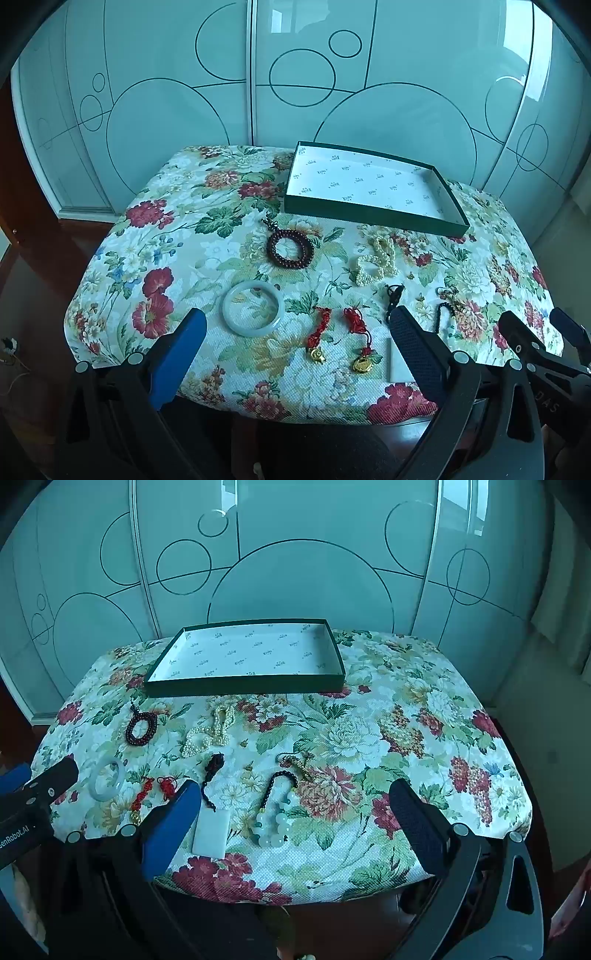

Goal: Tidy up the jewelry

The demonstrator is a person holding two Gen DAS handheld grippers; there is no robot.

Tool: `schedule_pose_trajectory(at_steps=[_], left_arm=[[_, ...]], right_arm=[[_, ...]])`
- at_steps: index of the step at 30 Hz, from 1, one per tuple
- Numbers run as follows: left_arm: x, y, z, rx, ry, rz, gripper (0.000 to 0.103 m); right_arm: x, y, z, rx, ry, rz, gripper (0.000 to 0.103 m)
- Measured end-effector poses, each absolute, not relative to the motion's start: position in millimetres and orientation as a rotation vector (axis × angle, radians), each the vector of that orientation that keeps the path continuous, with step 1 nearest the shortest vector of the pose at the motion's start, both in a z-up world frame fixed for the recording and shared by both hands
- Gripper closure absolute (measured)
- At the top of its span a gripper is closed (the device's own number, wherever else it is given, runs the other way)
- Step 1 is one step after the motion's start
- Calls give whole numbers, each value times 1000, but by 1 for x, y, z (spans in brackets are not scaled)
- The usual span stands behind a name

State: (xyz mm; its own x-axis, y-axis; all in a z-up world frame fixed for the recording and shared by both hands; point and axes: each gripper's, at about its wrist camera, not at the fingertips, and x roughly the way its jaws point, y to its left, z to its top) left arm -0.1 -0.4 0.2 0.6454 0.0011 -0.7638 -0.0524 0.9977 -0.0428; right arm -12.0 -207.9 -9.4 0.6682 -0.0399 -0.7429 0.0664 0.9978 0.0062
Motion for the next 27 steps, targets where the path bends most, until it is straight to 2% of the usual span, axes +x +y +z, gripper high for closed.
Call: schedule_pose_trajectory(at_steps=[27], left_arm=[[-3,-5,-4,-61,881,22,4]], right_arm=[[-12,-208,-12,33,839,-60,2]])
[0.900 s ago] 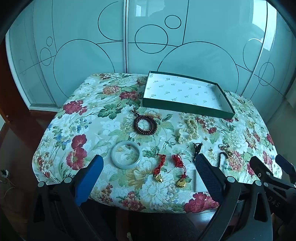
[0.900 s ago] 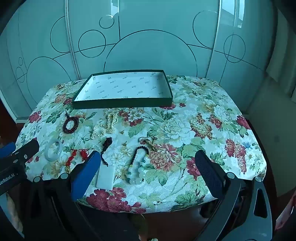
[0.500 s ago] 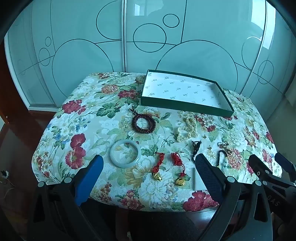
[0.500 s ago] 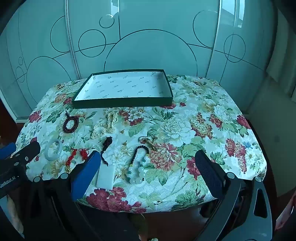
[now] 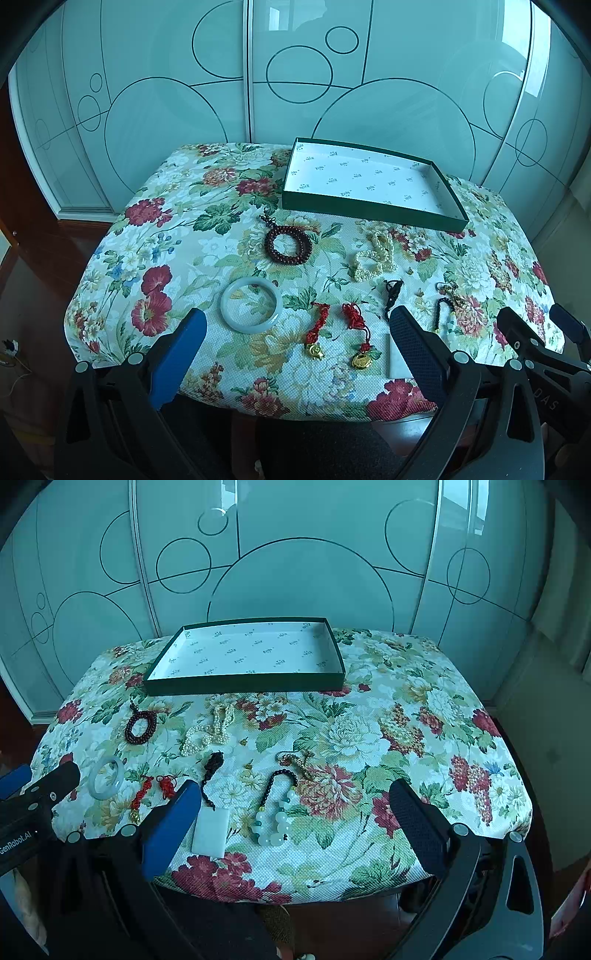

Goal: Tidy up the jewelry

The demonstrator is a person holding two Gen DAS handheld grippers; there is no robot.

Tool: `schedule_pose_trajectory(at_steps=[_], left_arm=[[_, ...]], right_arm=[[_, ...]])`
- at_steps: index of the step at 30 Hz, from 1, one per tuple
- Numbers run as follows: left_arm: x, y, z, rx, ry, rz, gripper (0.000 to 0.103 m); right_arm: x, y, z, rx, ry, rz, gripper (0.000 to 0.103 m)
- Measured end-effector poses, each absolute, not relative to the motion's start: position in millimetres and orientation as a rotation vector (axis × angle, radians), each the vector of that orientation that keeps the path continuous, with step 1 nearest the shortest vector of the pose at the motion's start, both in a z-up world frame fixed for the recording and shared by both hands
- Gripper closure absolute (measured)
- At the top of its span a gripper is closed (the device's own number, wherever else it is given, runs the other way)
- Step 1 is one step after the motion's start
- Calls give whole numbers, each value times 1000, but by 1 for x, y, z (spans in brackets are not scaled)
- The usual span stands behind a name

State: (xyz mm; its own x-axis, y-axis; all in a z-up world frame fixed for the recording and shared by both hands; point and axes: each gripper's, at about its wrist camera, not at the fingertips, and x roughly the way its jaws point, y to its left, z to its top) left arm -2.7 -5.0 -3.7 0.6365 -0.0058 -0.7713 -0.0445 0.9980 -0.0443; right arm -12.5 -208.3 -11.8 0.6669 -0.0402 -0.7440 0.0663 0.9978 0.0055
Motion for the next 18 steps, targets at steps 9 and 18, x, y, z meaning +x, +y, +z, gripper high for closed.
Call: schedule_pose_trajectory(at_steps=[9,18], left_arm=[[-2,-7,-4,-51,868,20,4],[1,-7,-4,-48,868,19,4]], right_arm=[[-12,-209,-12,34,838,-62,2],[-11,-209,-11,32,838,-62,2]])
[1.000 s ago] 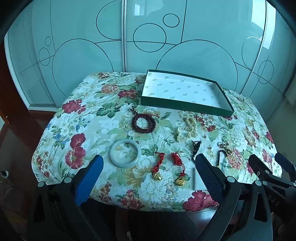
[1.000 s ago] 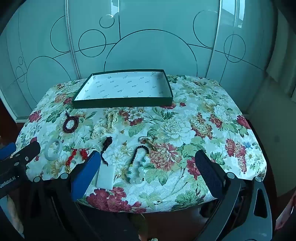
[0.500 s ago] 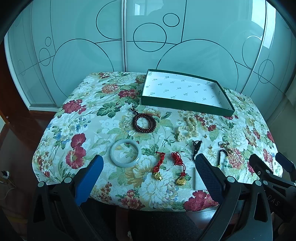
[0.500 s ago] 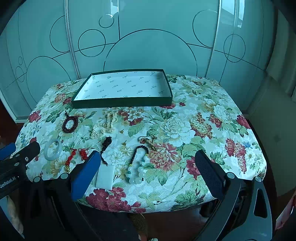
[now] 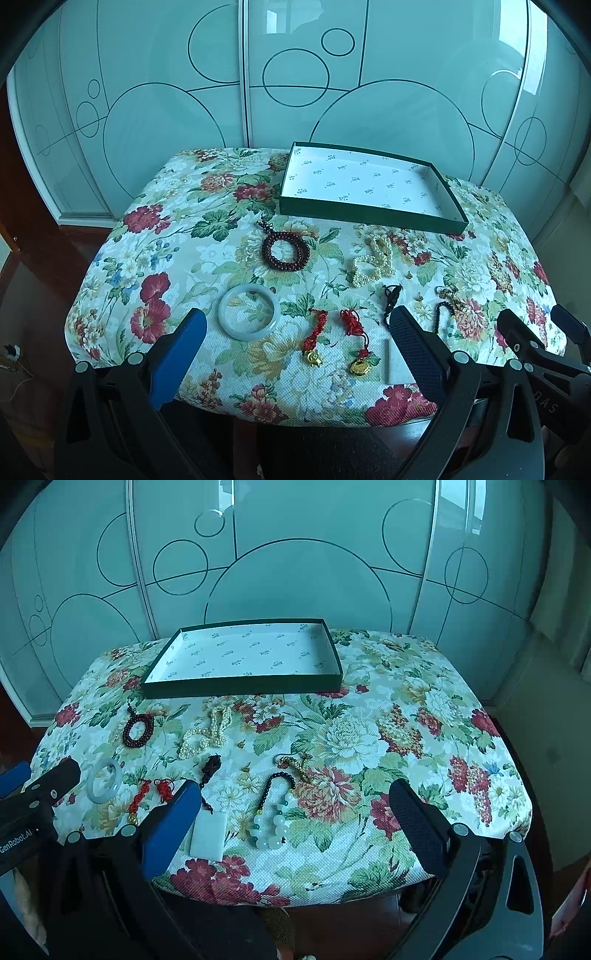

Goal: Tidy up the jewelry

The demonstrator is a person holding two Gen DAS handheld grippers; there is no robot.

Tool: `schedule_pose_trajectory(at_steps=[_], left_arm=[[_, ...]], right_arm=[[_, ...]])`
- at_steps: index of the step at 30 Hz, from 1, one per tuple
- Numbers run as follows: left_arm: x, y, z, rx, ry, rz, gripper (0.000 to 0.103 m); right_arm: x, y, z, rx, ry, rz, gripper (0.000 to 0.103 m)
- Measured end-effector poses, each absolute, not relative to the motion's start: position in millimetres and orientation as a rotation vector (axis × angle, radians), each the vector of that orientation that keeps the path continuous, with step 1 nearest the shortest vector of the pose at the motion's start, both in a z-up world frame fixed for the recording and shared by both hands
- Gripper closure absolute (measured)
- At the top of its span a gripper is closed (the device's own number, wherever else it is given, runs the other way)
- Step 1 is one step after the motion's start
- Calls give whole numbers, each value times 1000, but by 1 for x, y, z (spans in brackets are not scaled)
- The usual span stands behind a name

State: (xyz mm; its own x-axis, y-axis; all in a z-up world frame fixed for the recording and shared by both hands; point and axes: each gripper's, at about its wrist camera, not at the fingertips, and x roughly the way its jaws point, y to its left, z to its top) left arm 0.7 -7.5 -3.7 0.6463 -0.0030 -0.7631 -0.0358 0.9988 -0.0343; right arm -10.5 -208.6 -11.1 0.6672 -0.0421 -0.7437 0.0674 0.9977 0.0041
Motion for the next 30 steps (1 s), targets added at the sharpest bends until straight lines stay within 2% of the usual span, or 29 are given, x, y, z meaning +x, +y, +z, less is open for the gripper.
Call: schedule_pose_trajectory(at_steps=[30], left_arm=[[30,-7,-9,-39,885,14,4]], right_arm=[[9,-207,-17,23,846,-71,2]])
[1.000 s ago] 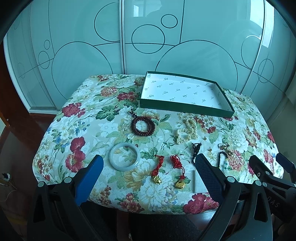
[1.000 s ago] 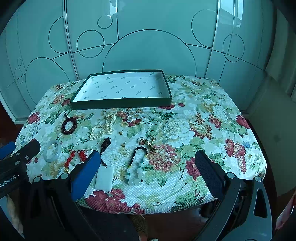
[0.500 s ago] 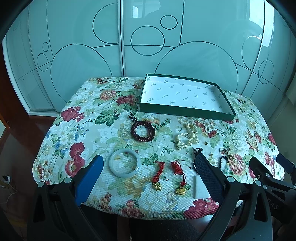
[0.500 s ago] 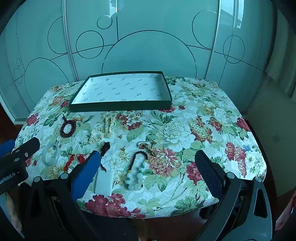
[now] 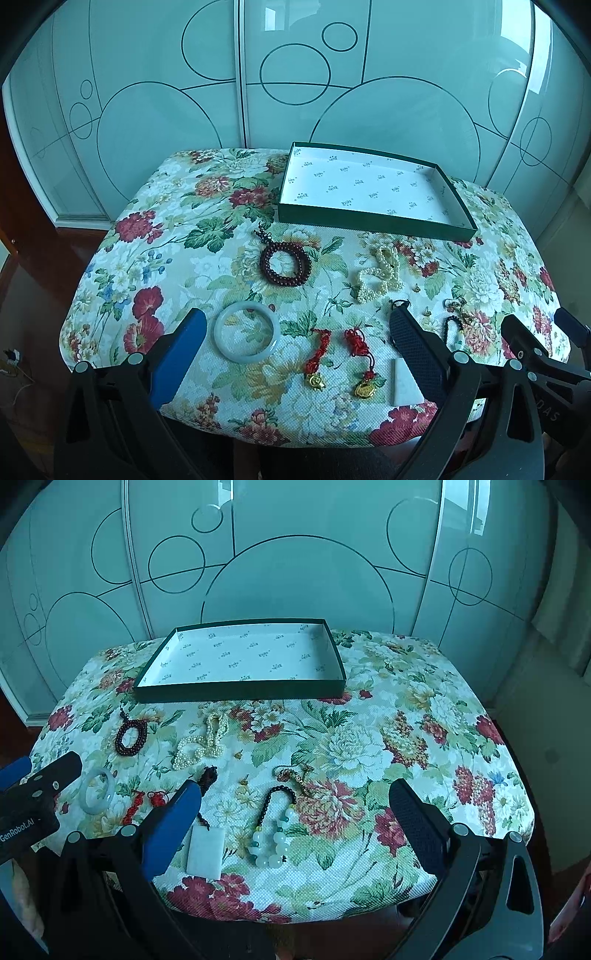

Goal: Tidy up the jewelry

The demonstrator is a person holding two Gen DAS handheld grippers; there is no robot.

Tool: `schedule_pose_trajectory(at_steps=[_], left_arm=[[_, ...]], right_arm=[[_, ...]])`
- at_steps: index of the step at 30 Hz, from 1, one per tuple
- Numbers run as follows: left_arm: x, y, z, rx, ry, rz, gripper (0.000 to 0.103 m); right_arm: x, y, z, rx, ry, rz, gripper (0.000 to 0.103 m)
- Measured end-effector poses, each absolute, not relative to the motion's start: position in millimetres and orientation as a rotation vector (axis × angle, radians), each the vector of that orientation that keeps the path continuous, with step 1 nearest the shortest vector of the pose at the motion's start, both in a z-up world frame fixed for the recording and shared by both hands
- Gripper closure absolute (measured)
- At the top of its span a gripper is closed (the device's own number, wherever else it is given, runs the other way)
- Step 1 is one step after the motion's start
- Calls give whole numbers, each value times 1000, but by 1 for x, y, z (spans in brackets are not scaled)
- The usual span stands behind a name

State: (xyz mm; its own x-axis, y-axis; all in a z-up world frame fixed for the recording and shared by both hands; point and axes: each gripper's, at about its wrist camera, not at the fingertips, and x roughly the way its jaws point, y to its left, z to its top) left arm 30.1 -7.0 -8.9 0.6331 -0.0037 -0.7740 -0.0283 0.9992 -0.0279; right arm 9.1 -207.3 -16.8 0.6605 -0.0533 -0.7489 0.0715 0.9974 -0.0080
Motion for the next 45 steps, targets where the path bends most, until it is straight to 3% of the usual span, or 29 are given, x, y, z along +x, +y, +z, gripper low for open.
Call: schedule_pose_trajectory(at_steps=[26,39,41,43,45], left_arm=[[38,-8,-21,-28,910,7,4],[45,12,-54,-46,964,43,4],[47,16,-58,-53,976,56,4],[48,20,-62,-58,983,63,4],[50,22,-63,-57,986,72,4]], right_arm=[[15,-208,-31,22,884,-72,2],[21,-246,-68,90,958,-112,2],[23,-251,-73,95,965,-121,8],[26,-254,-77,102,977,-124,25],[32,-257,-82,119,994,-120,30]])
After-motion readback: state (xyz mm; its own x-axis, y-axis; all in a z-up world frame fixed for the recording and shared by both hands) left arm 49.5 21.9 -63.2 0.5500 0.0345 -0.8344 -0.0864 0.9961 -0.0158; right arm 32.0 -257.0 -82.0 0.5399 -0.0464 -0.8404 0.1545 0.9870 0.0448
